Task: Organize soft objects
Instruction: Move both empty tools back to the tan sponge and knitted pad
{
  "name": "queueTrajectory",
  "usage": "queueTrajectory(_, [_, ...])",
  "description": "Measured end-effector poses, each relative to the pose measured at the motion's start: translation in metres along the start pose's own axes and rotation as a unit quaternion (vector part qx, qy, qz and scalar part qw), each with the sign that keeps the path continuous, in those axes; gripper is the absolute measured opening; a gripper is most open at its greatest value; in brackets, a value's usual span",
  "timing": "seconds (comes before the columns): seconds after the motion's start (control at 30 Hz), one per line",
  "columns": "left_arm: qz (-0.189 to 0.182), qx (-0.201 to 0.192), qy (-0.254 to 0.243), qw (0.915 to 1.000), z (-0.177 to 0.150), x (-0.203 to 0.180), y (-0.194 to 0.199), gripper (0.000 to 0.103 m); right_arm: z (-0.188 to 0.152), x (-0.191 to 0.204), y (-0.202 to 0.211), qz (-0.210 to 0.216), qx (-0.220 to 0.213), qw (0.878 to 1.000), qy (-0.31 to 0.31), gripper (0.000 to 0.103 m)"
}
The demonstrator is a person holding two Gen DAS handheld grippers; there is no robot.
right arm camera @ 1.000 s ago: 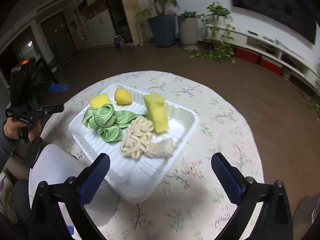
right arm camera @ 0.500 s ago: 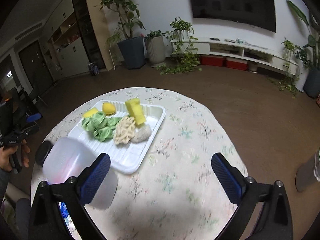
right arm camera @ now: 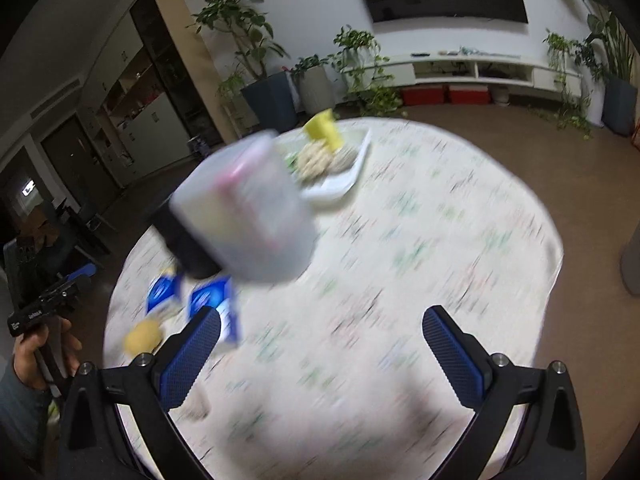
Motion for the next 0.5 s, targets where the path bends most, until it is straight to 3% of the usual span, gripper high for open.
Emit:
queueTrajectory(0.2, [-0.015, 0.035, -0.008, 0.9992, -0.034, -0.032, 0.001, 0.103, -0.036, 0.047, 0.010, 0.030, 0.011, 0.999, 0.000, 0.103])
queueTrajectory(0.5, [-0.020, 0.053, -0.003, 0.9984, -0.053, -0.046, -0.006, 0.103, -0.063, 0.099, 0.020, 0.044, 0.016, 0.997, 0.062, 0.103])
Point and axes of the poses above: each gripper's, at about its wrist camera, not at the fingertips, and y roughly against the way its jaws point, x to its left, z to its top, the point moved 3 cm from there along -y, roughly the way its jaws point, and after that the axes turned 15 degrees about -x, right-handed, at the moved point
